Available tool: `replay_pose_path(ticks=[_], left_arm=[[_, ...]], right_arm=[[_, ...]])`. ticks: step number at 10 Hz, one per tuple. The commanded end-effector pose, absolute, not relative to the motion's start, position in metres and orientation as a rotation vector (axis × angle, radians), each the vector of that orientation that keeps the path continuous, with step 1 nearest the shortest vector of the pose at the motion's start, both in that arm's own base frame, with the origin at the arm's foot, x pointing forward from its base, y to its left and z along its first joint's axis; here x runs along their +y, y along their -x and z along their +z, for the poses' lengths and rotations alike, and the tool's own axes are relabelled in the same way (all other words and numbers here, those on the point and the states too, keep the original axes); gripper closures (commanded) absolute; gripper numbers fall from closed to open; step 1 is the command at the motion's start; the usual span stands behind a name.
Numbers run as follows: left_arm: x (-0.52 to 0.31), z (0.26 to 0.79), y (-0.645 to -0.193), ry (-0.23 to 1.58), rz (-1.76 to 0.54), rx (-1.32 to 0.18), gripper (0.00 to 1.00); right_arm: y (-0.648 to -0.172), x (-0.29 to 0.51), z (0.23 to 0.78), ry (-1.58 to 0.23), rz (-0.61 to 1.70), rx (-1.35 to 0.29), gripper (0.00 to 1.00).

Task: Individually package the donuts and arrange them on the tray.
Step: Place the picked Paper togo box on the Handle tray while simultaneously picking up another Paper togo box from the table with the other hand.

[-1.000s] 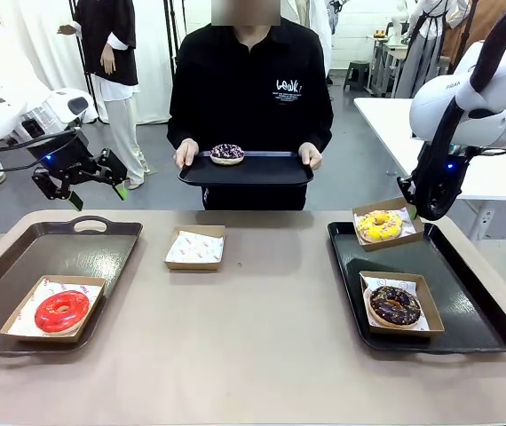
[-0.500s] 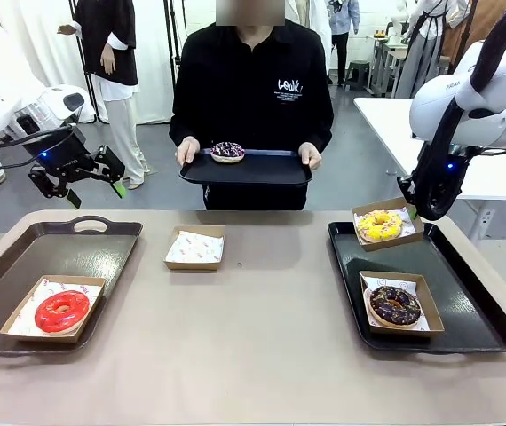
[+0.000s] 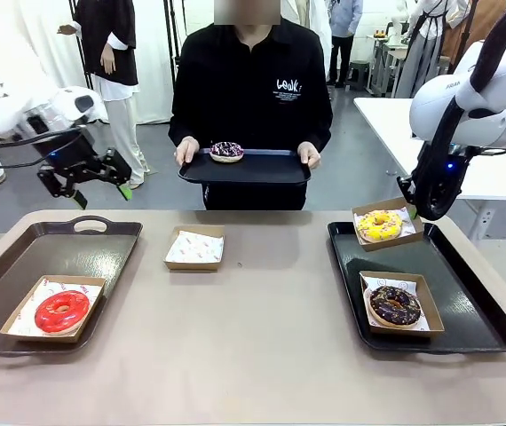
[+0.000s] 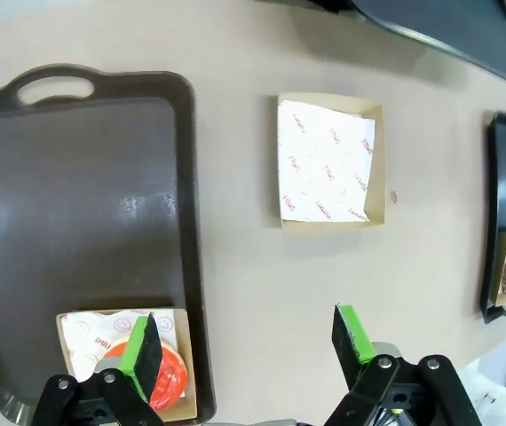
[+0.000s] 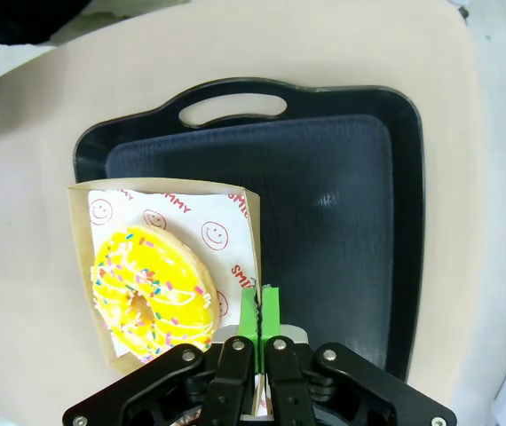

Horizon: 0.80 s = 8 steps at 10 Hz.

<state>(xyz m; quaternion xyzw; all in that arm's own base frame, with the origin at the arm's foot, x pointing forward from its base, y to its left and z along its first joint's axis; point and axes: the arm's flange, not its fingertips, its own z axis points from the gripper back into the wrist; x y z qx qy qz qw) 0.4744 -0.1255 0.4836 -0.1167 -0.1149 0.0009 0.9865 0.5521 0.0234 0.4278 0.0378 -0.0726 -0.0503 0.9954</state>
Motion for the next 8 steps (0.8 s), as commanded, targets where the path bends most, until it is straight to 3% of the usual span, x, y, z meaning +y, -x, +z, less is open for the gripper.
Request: replay_pose_path(ticks=[1, 5, 8], left_arm=[[-0.168, 0.488, -0.52, 0.12, -0.064, -0.166, 0.0], [-0.224, 0.455, -0.566, 0.027, -0.07, -0.07, 0.0], [-0.239, 0.433, -0.574, 0.008, -0.041, -0.061, 0.0]], right_arm=[[-0.552, 0.024, 0.43, -0.062, -0.102, -0.143, 0.99], [-0.552, 0.024, 0.43, -0.062, -0.102, -0.143, 0.99], [-0.552, 0.024, 0.43, -0.062, -0.102, -0.143, 0.99]])
